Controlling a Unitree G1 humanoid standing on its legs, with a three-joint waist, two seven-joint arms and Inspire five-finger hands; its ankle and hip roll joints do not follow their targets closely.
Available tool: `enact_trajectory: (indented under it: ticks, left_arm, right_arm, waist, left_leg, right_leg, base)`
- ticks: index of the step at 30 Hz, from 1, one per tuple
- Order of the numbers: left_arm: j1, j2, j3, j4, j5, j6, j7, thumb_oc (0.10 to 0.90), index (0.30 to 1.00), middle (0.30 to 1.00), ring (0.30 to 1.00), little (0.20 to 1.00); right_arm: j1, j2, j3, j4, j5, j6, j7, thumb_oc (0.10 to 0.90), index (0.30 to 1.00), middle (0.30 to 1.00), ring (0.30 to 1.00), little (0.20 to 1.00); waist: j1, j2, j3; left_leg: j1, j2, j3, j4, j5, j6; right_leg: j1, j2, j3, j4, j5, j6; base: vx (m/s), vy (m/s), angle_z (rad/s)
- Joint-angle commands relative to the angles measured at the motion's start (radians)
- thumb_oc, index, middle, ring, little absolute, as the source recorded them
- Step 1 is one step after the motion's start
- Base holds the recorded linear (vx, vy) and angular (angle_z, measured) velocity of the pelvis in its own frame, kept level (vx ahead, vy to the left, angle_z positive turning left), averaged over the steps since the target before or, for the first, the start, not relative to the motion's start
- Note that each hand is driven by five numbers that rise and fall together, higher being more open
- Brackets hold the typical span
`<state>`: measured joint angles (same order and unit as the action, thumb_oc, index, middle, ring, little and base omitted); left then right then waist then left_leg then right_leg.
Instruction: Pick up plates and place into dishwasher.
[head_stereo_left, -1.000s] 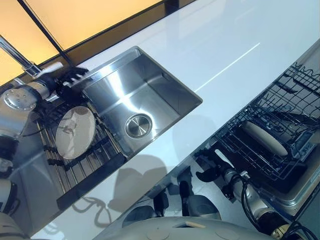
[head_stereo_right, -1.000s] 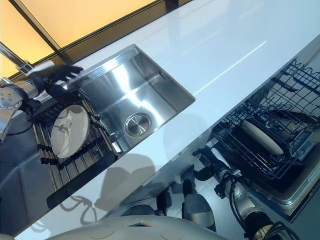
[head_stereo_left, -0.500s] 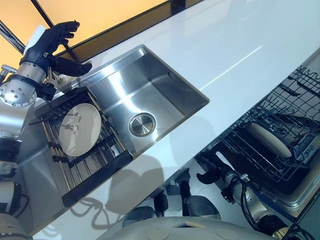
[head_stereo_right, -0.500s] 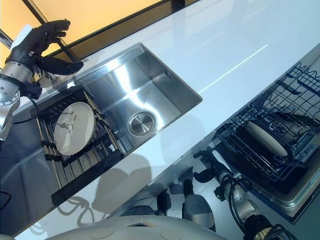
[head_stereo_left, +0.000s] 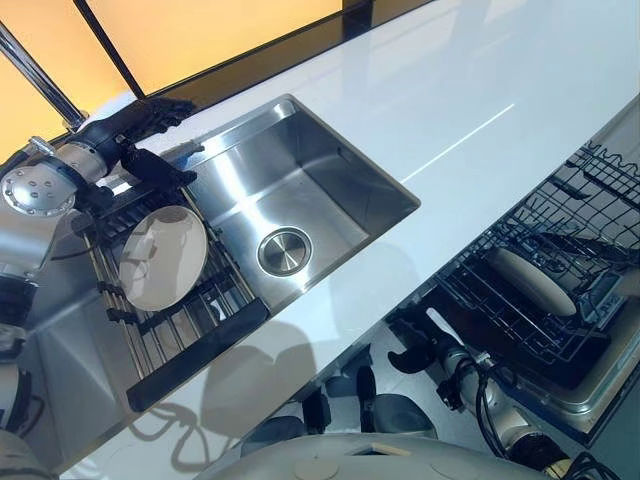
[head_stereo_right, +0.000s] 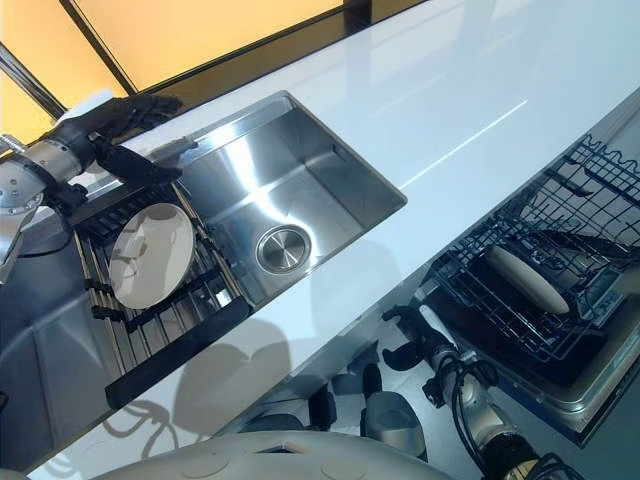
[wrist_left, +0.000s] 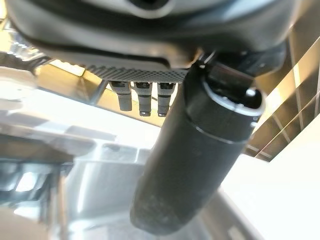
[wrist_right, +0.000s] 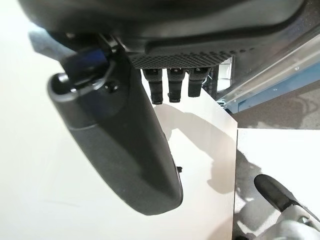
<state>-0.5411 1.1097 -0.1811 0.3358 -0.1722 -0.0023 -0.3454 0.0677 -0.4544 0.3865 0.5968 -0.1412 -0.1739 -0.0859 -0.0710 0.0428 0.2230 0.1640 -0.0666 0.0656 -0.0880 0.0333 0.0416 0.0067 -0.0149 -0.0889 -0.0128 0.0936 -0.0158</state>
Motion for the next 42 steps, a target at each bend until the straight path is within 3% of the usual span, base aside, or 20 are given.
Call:
enact_trajectory:
  ticks: [1,7,19,25,33,42]
  left_arm:
    - [-0.007,0.124,0.092,-0.012,0.044,-0.023,0.000,0.800,0.900,0.900,0.900,0.900]
    - [0.069,0.148,0.149,-0.052,0.069,0.001,-0.038,0.800,0.900,0.900,0.900,0.900]
    - [0.064,0.206,0.129,-0.026,0.110,0.008,-0.185,0.800,0.900,0.900,0.900,0.900]
    - [0.034,0.222,0.093,-0.026,0.112,-0.003,-0.231,0.800,0.900,0.900,0.900,0.900]
    - [-0.070,0.192,-0.037,-0.024,0.108,0.006,-0.276,0.800,0.900,0.900,0.900,0.900]
    - [-0.059,0.176,-0.039,-0.077,0.079,0.065,-0.317,0.800,0.900,0.900,0.900,0.900]
  right_arm:
    - [-0.028,0.022,-0.038,-0.107,0.004,-0.088,-0.035,0.800,0.900,0.900,0.900,0.900]
    - [-0.023,0.017,-0.047,-0.108,0.007,-0.089,-0.029,0.800,0.900,0.900,0.900,0.900]
    - [-0.025,0.010,-0.040,-0.110,0.014,-0.078,-0.032,0.800,0.900,0.900,0.900,0.900]
    - [-0.023,0.003,-0.038,-0.111,0.012,-0.080,-0.022,0.800,0.900,0.900,0.900,0.900]
    - [-0.022,0.002,-0.031,-0.086,0.009,-0.098,-0.024,0.800,0.900,0.900,0.900,0.900]
    - [-0.001,0.000,-0.044,-0.091,-0.003,-0.107,-0.021,0.800,0.900,0.900,0.900,0.900]
  waist:
    - [0.012,-0.007,-0.079]
    - [0.024,-0.006,-0.073]
    - [0.028,0.005,-0.066]
    - [0.022,0.009,-0.064]
    - [0.003,0.009,-0.063]
    - [-0.010,0.011,-0.056]
  left_leg:
    - [-0.030,-0.065,0.016,0.111,-0.163,0.031]
    - [-0.025,-0.066,0.001,0.108,-0.163,0.033]
    - [-0.020,-0.068,-0.009,0.107,-0.166,0.034]
    - [-0.015,-0.069,-0.010,0.102,-0.165,0.033]
    - [-0.007,-0.073,-0.007,0.091,-0.166,0.036]
    - [-0.002,-0.074,0.000,0.094,-0.171,0.038]
  right_leg:
    - [-0.145,-0.124,0.003,0.069,0.053,0.205]
    - [-0.146,-0.126,-0.008,0.069,0.058,0.209]
    - [-0.156,-0.139,-0.028,0.077,0.071,0.215]
    - [-0.161,-0.143,-0.030,0.083,0.083,0.219]
    - [-0.169,-0.136,-0.024,0.086,0.086,0.219]
    - [-0.170,-0.131,-0.020,0.083,0.087,0.220]
  base:
    - [0.00,0.000,0.00]
    - [0.00,0.000,0.00]
    - [0.01,-0.002,0.03]
    - [0.00,0.000,0.00]
    - [0.00,0.000,0.00]
    - [0.00,0.000,0.00]
